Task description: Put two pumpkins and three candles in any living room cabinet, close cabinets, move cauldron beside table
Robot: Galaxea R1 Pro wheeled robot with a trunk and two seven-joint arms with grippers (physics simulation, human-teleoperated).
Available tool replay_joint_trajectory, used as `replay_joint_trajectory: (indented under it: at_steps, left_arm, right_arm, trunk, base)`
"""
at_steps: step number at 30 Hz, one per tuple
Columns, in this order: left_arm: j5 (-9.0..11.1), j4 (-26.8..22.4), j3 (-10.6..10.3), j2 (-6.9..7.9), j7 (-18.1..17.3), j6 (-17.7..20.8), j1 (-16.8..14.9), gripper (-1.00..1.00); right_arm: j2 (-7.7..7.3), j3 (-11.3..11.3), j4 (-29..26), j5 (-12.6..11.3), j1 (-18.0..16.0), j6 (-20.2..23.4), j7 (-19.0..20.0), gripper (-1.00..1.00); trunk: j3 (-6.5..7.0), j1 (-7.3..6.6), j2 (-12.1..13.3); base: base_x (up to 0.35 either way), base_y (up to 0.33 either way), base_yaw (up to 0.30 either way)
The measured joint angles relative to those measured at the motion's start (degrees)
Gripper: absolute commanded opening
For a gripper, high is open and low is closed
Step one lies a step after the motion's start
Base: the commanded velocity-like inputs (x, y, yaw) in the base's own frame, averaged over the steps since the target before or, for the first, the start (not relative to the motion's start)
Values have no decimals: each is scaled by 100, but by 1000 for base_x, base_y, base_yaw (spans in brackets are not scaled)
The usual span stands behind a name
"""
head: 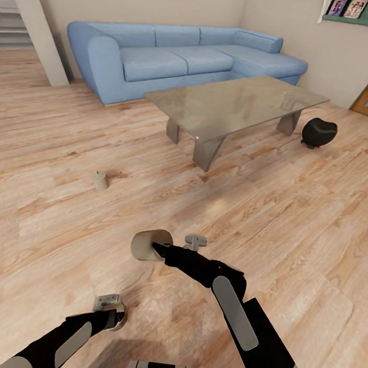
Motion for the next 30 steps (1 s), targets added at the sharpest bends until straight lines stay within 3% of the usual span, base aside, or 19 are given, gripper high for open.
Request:
replay_joint_trajectory:
  at_steps: [6, 9, 14, 17, 21, 27, 30]
  left_arm:
    - [23, -79, 21, 181, 28, 98, -50, -100]
    - [53, -346, 69, 447, 29, 632, -74, -100]
    - [-2, -694, 779, 710, 34, 1363, -87, -100]
    - [-25, -761, 1038, 866, 35, 1648, -87, -100]
    - [12, -968, 1106, 983, 31, 1904, -86, -100]
    - [18, -1712, 1134, 1182, 35, 2480, -35, -100]
    - [30, -2674, 1143, 1421, 38, 2760, 48, -100]
  right_arm:
    - [0, -5, 39, 4, -2, 7, -7, -100]
    - [0, -8, 69, -3, -1, 7, -23, -100]
    - [4, -10, 137, 24, 0, 17, -368, -100]
    - [8, -11, 159, 27, 0, 19, -740, -100]
    - [9, -10, 165, -2, 0, 13, -941, -100]
    - [9, -10, 178, -7, 0, 14, -1039, -100]
    - [9, -9, 175, -7, 0, 14, -1047, -100]
  trunk:
    - [133, -16, 8]
    - [200, -23, 12]
    - [311, -36, 19]
    - [377, -44, 23]
    - [466, -54, 28]
    - [599, -70, 36]
    - [666, -78, 40]
  base:
    - [0, 0, 0]
    - [0, 0, 0]
    - [0, 0, 0]
    - [0, 0, 0]
    - [0, 0, 0]
    - [0, 0, 0]
    - [0, 0, 0]
